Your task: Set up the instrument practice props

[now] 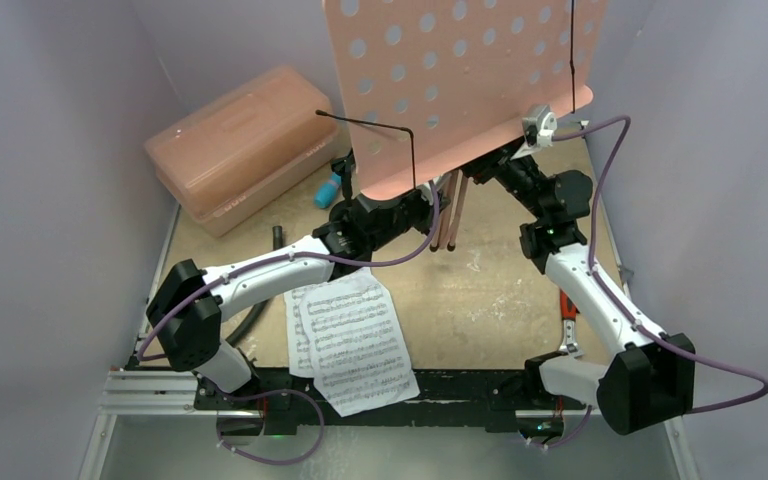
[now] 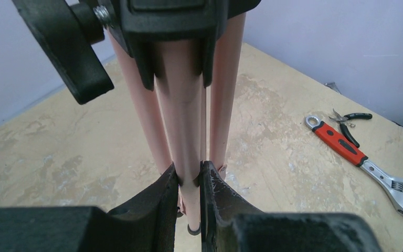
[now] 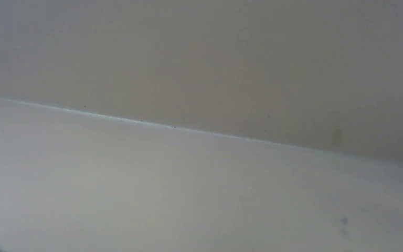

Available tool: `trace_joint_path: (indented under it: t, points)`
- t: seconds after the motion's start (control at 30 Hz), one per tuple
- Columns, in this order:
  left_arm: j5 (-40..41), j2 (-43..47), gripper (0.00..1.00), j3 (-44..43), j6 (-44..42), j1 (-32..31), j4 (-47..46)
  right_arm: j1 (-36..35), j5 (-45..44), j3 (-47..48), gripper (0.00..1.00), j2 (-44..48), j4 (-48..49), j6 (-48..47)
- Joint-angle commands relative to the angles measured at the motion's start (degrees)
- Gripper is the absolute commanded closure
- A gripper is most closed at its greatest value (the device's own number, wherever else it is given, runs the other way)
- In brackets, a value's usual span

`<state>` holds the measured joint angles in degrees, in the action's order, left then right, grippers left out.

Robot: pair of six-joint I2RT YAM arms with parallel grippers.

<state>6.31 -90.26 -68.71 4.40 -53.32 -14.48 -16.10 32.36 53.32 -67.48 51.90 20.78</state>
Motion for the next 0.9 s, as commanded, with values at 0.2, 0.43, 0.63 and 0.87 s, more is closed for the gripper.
trace_joint_path:
  t: [0.2,0.43,0.63,0.87]
  points:
    - [8.0,0.1,1.00,-1.8,-2.8,1.5,5.9,-0.9,0.3,7.4,1.00,3.4,18.2,3.7]
    - [10.2,-0.3,1.00,-3.6,-3.3,1.5,10.1,-0.9,-0.8,10.3,1.00,2.7,17.6,2.8]
    - [12.1,0.5,1.00,-2.9,-3.1,1.6,11.5,-0.8,-1.7,12.2,1.00,1.9,18.7,3.5]
    - [14.6,0.5,1.00,-3.0,-2.9,1.5,13.7,-0.8,-2.4,14.2,1.00,1.5,19.5,4.6]
